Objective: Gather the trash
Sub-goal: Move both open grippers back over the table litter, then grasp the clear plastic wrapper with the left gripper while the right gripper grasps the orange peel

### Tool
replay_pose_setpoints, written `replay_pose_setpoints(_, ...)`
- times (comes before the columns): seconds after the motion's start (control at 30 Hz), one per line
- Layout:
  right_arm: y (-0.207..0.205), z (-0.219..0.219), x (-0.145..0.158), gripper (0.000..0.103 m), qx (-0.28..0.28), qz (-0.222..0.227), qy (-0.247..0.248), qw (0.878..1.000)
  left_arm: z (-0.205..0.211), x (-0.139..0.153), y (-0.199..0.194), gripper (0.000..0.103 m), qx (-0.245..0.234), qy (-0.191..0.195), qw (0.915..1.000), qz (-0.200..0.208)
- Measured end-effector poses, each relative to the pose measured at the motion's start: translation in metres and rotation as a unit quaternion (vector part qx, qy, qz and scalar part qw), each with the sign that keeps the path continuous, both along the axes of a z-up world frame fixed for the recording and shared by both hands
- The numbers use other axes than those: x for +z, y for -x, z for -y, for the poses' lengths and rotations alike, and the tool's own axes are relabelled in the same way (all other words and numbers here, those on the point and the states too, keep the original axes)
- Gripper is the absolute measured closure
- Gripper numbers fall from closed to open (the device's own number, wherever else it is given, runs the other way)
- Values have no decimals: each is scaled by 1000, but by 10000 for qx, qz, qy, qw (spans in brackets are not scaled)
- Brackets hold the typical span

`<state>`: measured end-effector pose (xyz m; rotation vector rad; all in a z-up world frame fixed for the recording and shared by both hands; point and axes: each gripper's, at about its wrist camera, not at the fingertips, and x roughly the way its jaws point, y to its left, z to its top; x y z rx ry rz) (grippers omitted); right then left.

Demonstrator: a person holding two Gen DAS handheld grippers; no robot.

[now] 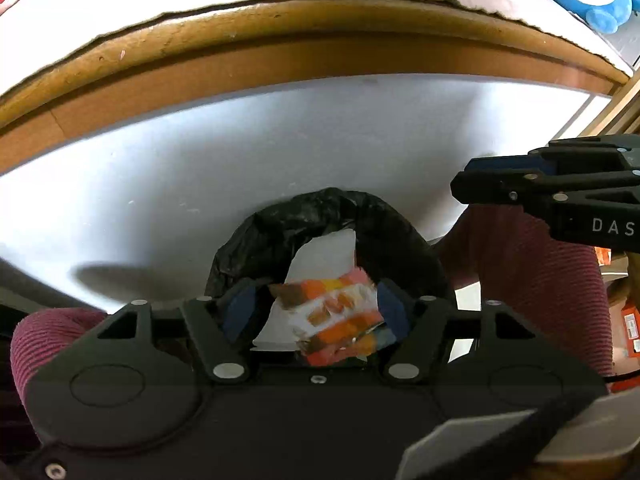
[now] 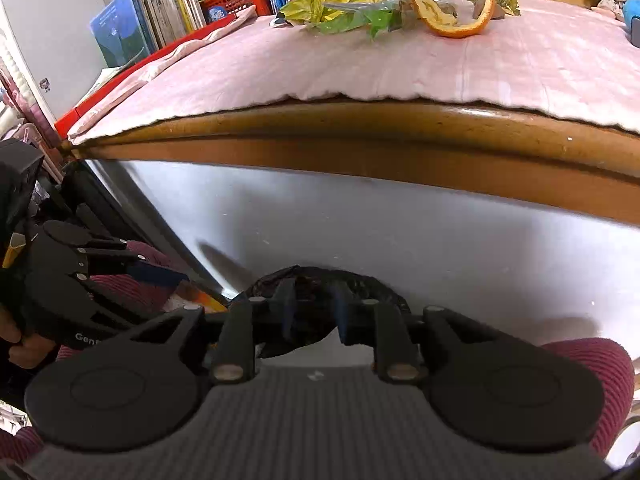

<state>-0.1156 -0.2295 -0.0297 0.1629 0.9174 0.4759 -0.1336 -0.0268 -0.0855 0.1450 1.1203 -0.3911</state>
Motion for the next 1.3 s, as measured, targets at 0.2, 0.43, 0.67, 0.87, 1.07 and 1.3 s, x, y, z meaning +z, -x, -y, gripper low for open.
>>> replay_pose_setpoints(0.2,0,-1,3,56,-15,56,26,10000,-1,1,1,28,45,18,10000,-12)
replay_pose_setpoints(0.43,-4,5,24,44,-114,399,-57,9991,-7,38,2,27,88,275,9985,464)
replay_pose_setpoints(0.67,-17,22,70,33,-397,1354,-138,9899,-15,99,-2,19,96,705,9859,1514)
replay_pose_setpoints(0.87,-39,32,86,26,-959,1987,397,9746,-11,128,-15,17,201,821,9750,2057)
replay_pose_setpoints(1.07,-78,54,82,24,-1462,1922,427,9695,5,132,-46,17,420,1014,9627,2471)
replay_pose_setpoints(1.3,-102,69,73,24,-1593,1810,446,9695,40,120,-91,23,457,1192,9584,2552)
